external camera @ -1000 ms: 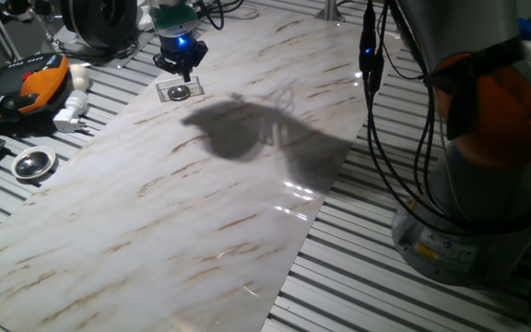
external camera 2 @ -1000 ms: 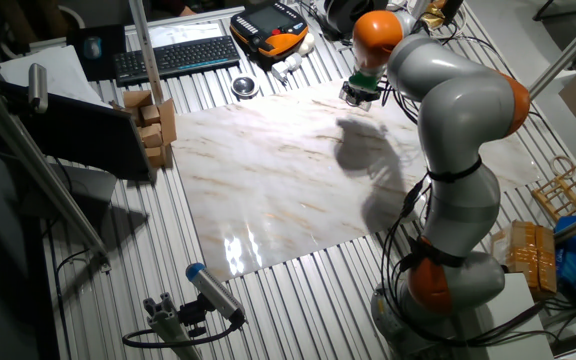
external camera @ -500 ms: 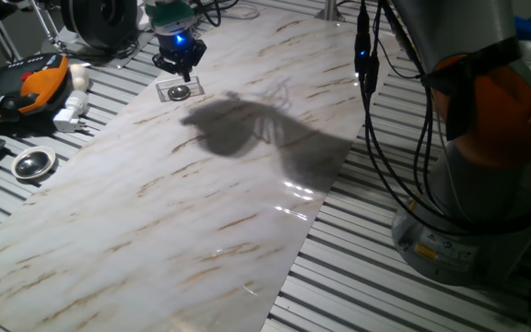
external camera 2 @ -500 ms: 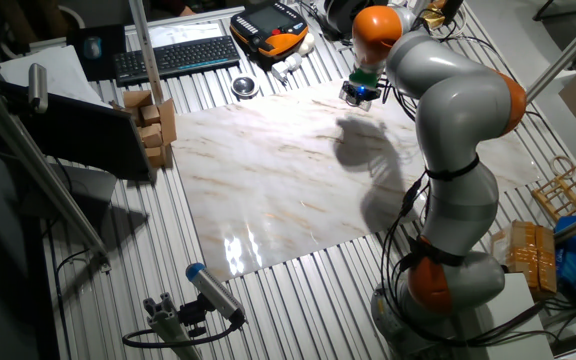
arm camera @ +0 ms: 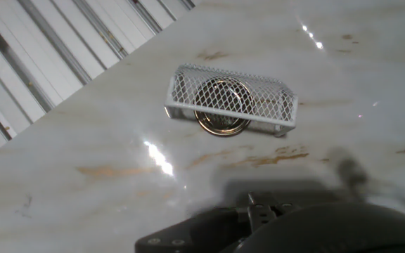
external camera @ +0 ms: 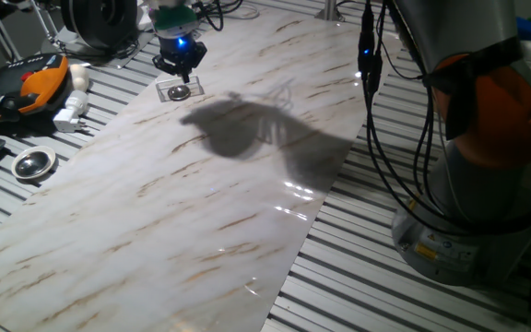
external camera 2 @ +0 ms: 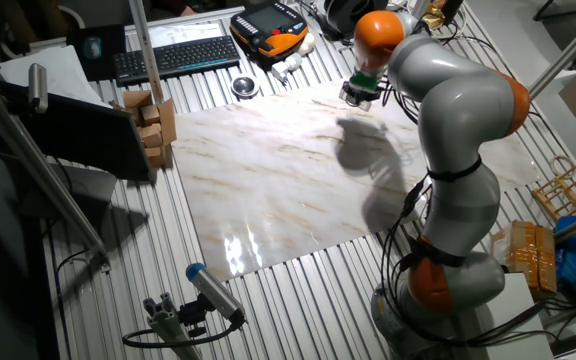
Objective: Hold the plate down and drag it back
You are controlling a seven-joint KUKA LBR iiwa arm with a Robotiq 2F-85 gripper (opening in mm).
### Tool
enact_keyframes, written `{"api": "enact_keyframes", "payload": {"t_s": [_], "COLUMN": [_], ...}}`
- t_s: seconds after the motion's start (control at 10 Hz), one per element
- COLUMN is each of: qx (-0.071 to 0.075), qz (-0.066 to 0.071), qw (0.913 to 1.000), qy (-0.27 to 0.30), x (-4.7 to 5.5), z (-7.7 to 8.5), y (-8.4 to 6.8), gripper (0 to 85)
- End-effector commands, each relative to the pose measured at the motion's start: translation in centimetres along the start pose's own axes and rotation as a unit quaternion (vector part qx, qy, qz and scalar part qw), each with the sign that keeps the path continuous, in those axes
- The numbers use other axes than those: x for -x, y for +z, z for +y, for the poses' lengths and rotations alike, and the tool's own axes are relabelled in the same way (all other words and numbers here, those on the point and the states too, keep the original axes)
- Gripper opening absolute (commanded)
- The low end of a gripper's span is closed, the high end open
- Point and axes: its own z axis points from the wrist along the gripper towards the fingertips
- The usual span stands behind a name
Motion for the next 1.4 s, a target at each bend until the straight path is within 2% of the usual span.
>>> {"api": "enact_keyframes", "payload": {"t_s": [0.0, 0.1, 0.5, 1.3], "qx": [0.000, -0.002, 0.000, 0.007], "qz": [-0.003, -0.009, -0.020, -0.011], "qw": [1.0000, 0.9999, 0.9997, 0.9998], "qy": [0.003, 0.005, 0.011, 0.013], "x": [0.1, 0.2, 0.7, 1.0], "z": [0.1, 0.3, 0.7, 0.5], "y": [0.5, 1.1, 2.8, 3.0], "gripper": [0.0, 0.0, 0.0, 0.0]}}
